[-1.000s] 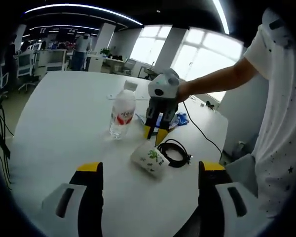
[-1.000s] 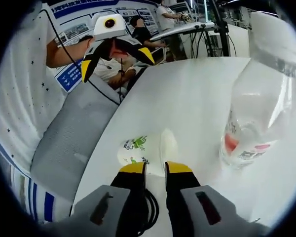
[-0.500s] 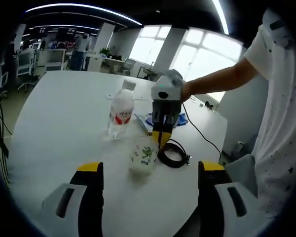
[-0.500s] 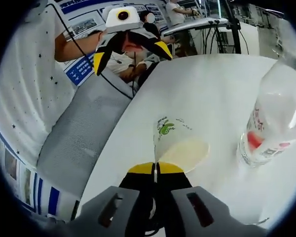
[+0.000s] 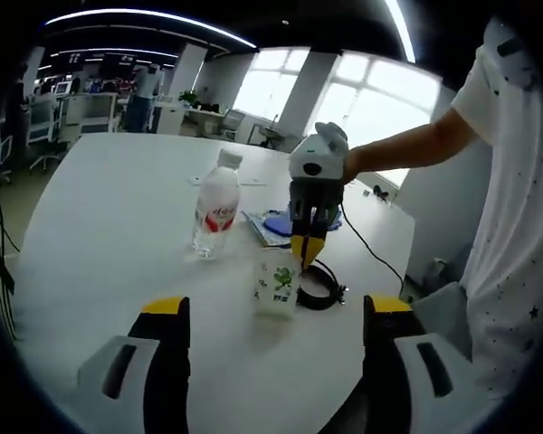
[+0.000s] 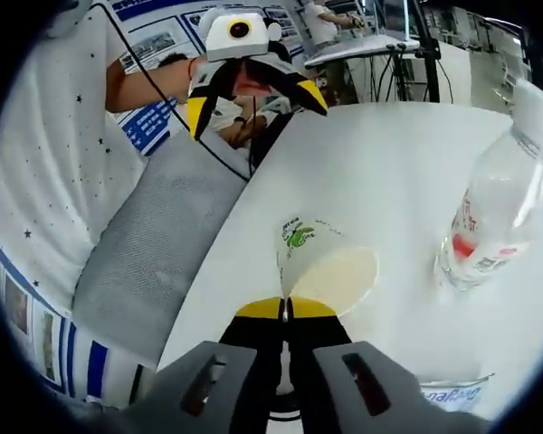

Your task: Arrange the tabletop items into an orderly group along one side of the table until the central work area is clear of visible clutter.

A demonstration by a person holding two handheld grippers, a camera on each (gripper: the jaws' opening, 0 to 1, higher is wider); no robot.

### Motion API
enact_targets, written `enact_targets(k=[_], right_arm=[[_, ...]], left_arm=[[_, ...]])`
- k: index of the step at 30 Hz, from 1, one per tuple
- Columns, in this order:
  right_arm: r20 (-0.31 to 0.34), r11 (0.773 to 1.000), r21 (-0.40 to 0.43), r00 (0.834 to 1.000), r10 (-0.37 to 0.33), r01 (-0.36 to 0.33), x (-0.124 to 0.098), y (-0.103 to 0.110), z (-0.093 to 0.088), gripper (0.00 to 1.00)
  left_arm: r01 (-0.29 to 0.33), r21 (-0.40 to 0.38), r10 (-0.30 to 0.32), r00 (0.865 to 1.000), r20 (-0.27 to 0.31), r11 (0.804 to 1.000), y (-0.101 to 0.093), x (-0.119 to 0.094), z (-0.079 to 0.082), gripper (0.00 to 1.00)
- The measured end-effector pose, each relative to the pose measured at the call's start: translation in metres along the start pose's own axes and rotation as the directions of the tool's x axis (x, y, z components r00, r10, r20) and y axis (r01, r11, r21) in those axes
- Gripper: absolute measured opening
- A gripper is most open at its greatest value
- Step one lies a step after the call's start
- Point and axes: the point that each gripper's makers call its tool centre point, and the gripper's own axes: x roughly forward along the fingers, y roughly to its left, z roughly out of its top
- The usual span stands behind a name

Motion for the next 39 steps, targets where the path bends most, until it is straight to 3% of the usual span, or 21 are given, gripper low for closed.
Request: enact_targets(k=[4, 7, 10, 15, 19, 21, 22, 23, 24, 28, 35, 36, 38, 39], right_arm=[[-0.023, 0.999, -0.014, 0.998, -0.053, 0.053, -0.017, -0.002, -0.001, 0.00], [-0.091, 0.993, -0.057, 0.989, -0.112, 0.108, -0.030, -0.008, -0.008, 0.00], [-0.115, 0.987, -0.082, 0.983, -0.146, 0.137, -0.041, -0.010, -0.008, 0.00], [-0.175, 0.966, -0.157, 0.957, -0.233, 0.206, -0.059, -0.020, -0.009, 0.00], [-0.233, 0.939, -0.233, 0.923, -0.306, 0.253, -0.072, -0.030, -0.009, 0.00], [-0.274, 0.920, -0.292, 0.898, -0.343, 0.262, -0.078, -0.035, -0.012, 0.00], [-0.312, 0.908, -0.332, 0.878, -0.363, 0.257, -0.082, -0.038, -0.016, 0.00], [-0.321, 0.902, -0.346, 0.870, -0.373, 0.259, -0.083, -0.040, -0.017, 0.00], [-0.354, 0.884, -0.389, 0.843, -0.405, 0.261, -0.088, -0.045, -0.020, 0.00], [-0.385, 0.856, -0.454, 0.812, -0.440, 0.249, -0.094, -0.050, -0.020, 0.00], [-0.435, 0.776, -0.600, 0.736, -0.519, 0.193, -0.105, -0.062, -0.019, 0.00], [-0.458, 0.766, -0.622, 0.717, -0.526, 0.164, -0.106, -0.064, -0.022, 0.00], [-0.462, 0.727, -0.674, 0.690, -0.557, 0.135, -0.108, -0.069, -0.023, 0.00], [-0.476, 0.725, -0.679, 0.683, -0.555, 0.116, -0.108, -0.069, -0.025, 0.00]], left_arm=[[0.001, 0.007, -0.001, 1.000, 0.007, 1.000, -0.001, 0.001, 0.002, 0.80], [0.003, 0.009, -0.003, 1.000, 0.016, 1.000, -0.002, 0.001, 0.003, 0.80], [0.004, 0.012, -0.005, 1.000, 0.021, 1.000, -0.002, 0.001, 0.004, 0.80], [0.002, 0.014, -0.002, 1.000, 0.031, 1.000, -0.002, 0.001, 0.005, 0.79], [0.002, 0.017, -0.003, 0.999, 0.034, 1.000, -0.003, 0.001, 0.005, 0.79], [0.004, 0.020, -0.004, 0.999, 0.034, 1.000, -0.003, 0.001, 0.005, 0.79], [0.004, 0.020, -0.004, 0.999, 0.035, 1.000, -0.003, 0.001, 0.005, 0.79], [0.004, 0.019, -0.005, 0.999, 0.037, 1.000, -0.003, 0.001, 0.005, 0.79], [0.006, 0.020, -0.006, 0.999, 0.040, 1.000, -0.004, 0.002, 0.006, 0.79], [0.010, 0.022, -0.011, 0.999, 0.039, 1.000, -0.006, 0.003, 0.004, 0.79], [0.011, 0.018, -0.012, 0.999, 0.044, 1.000, -0.007, 0.003, 0.004, 0.79], [0.013, 0.019, -0.013, 0.999, 0.044, 1.000, -0.007, 0.003, 0.004, 0.79], [0.012, 0.018, -0.013, 0.999, 0.045, 1.000, -0.007, 0.003, 0.004, 0.79], [0.012, 0.018, -0.013, 0.999, 0.045, 1.000, -0.007, 0.003, 0.004, 0.79]])
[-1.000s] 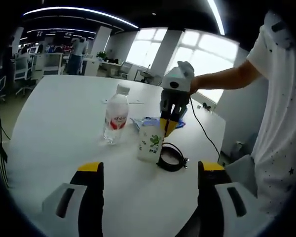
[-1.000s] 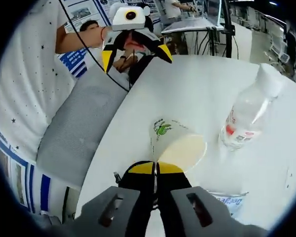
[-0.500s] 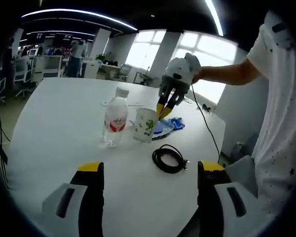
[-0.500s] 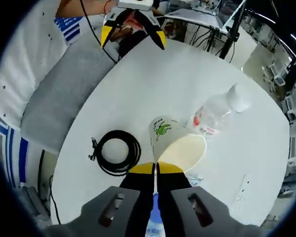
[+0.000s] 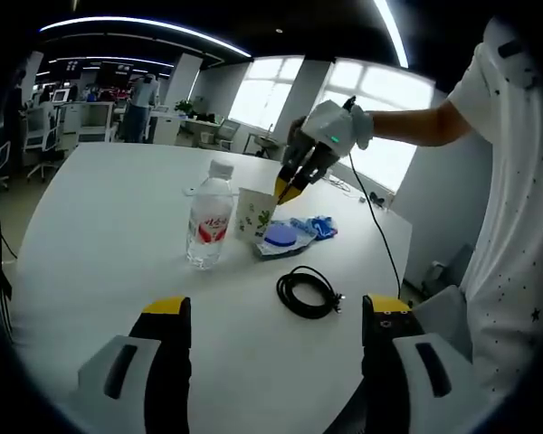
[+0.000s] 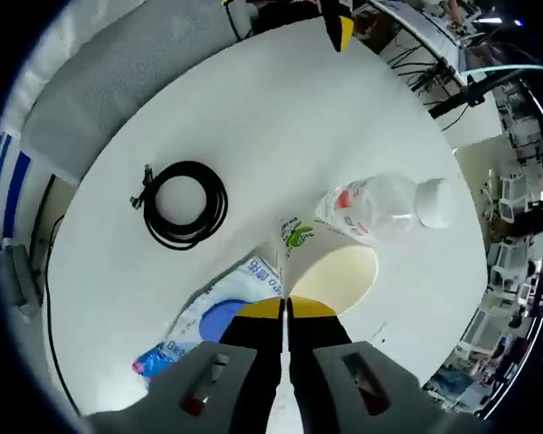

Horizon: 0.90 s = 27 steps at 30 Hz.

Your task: Arrange the tabletop items into an orderly group along one side of the table until the central work area is clear of visible clutter.

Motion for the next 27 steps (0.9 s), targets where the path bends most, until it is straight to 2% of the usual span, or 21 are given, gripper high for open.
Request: enact_targets(k=[3, 9, 27], right_arm=[[-0.050, 0.996, -0.084, 0.998, -0.032, 0.028, 0.004, -0.007, -0.004, 0.00], [-0.095, 0.979, -0.197, 0.992, -0.078, 0.058, 0.014, -0.012, -0.007, 0.00], [-0.124, 0.958, -0.276, 0.985, -0.118, 0.080, 0.035, -0.015, -0.007, 0.00]], left_arm=[[0.003, -0.002, -0.003, 1.000, 0.002, 1.000, 0.000, 0.000, 0.000, 0.79], [0.007, -0.004, -0.007, 1.000, 0.002, 1.000, 0.001, 0.002, -0.001, 0.78], [0.007, -0.022, -0.007, 1.000, -0.001, 1.000, 0.002, 0.001, -0.002, 0.78]])
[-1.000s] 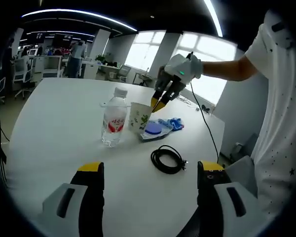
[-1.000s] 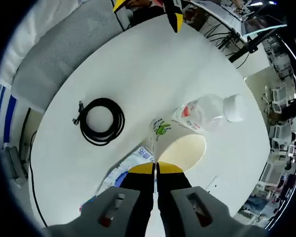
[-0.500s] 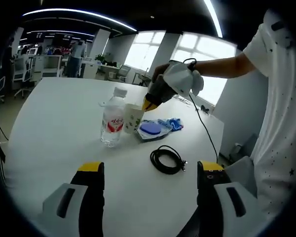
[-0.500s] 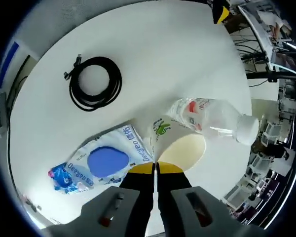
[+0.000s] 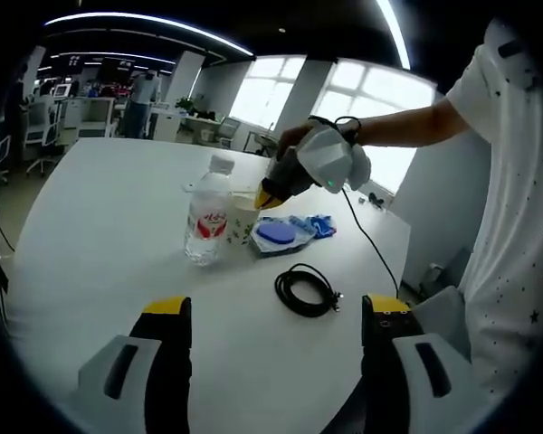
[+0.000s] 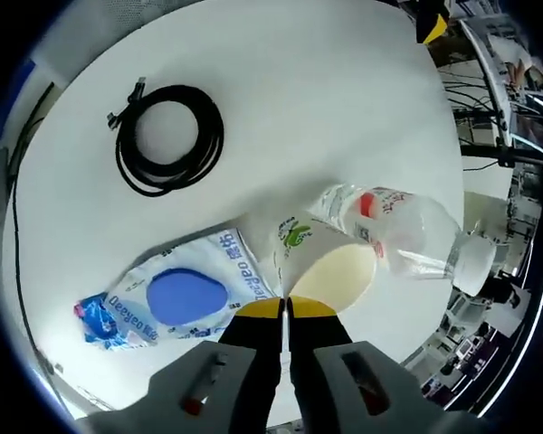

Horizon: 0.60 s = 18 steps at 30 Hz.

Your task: Arrange the tabletop items into an orderly group along one side of the table until the central work area is clear of visible clutter.

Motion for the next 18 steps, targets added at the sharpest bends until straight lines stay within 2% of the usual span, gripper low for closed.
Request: enact_targets(k=[9, 11, 18], right_arm=[[-0.011, 1.000, -0.023, 1.000, -0.001, 0.001, 0.0066, 0.0027, 0.0017, 0.00], [0.000, 1.000, 0.005, 1.000, -0.003, 0.003, 0.0065, 0.0026, 0.0043, 0.00], [0.005, 1.000, 0.000, 1.000, -0.002, 0.002, 0.0071, 0.0049, 0.0051, 0.00]], left_arm=[[0.000, -0.003, 0.000, 1.000, -0.001, 1.000, -0.0011, 0.0009, -0.0005, 0.78], [0.001, -0.003, -0.001, 1.000, -0.001, 1.000, -0.0016, 0.0012, -0.0007, 0.78], [0.000, -0.004, 0.000, 1.000, -0.003, 1.000, -0.0023, 0.0007, -0.0008, 0.78]])
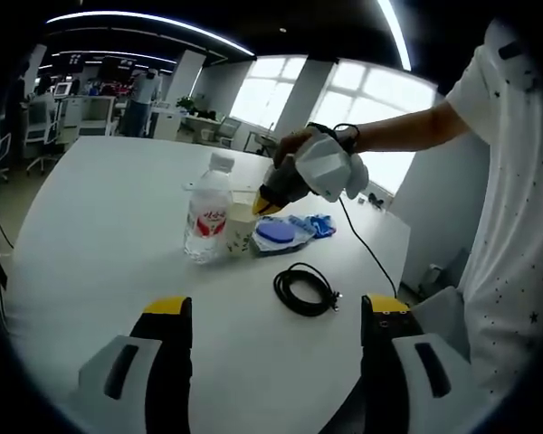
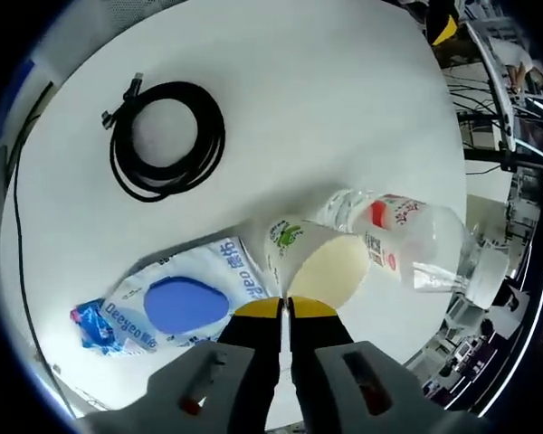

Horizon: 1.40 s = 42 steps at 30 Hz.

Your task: Arrange the tabletop items into an orderly group along one side of the table until the central work area is clear of visible clutter.

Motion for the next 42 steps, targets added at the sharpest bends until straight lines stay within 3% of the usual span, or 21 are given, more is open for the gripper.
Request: enact_targets(k=[7, 9, 11, 18, 27, 35, 42], right_arm=[[0.016, 0.999, 0.045, 1.000, -0.011, 0.010, 0.001, 0.001, 0.002, 0.05], [0.052, 0.997, 0.076, 0.999, -0.007, 0.003, 0.000, 0.002, 0.006, 0.11], [0.029, 0.997, 0.082, 0.999, -0.014, 0.011, 0.000, 0.002, 0.003, 0.14], [0.056, 0.992, 0.123, 0.998, -0.019, 0.012, -0.001, 0.005, 0.006, 0.28], [0.068, 0.984, 0.173, 0.997, -0.045, 0.032, -0.008, 0.004, 0.009, 0.39], [0.091, 0.961, 0.264, 0.990, -0.106, 0.079, -0.019, -0.004, 0.012, 0.54], [0.082, 0.933, 0.339, 0.985, -0.154, 0.118, -0.030, -0.008, 0.008, 0.61]], left_arm=[[0.000, -0.001, 0.000, 1.000, 0.000, 1.000, 0.000, 0.000, 0.000, 0.78], [0.000, -0.001, 0.000, 1.000, -0.001, 1.000, 0.000, 0.000, 0.000, 0.78], [0.002, -0.002, -0.002, 1.000, 0.000, 1.000, 0.000, 0.000, 0.000, 0.78], [0.005, 0.002, -0.005, 1.000, -0.002, 1.000, -0.001, 0.002, 0.000, 0.78], [0.010, 0.013, -0.010, 1.000, -0.003, 1.000, -0.003, 0.003, 0.002, 0.78], [0.017, 0.029, -0.017, 1.000, -0.009, 0.999, -0.007, 0.003, 0.005, 0.78], [0.024, 0.050, -0.024, 1.000, -0.012, 0.998, -0.010, 0.003, 0.010, 0.79]])
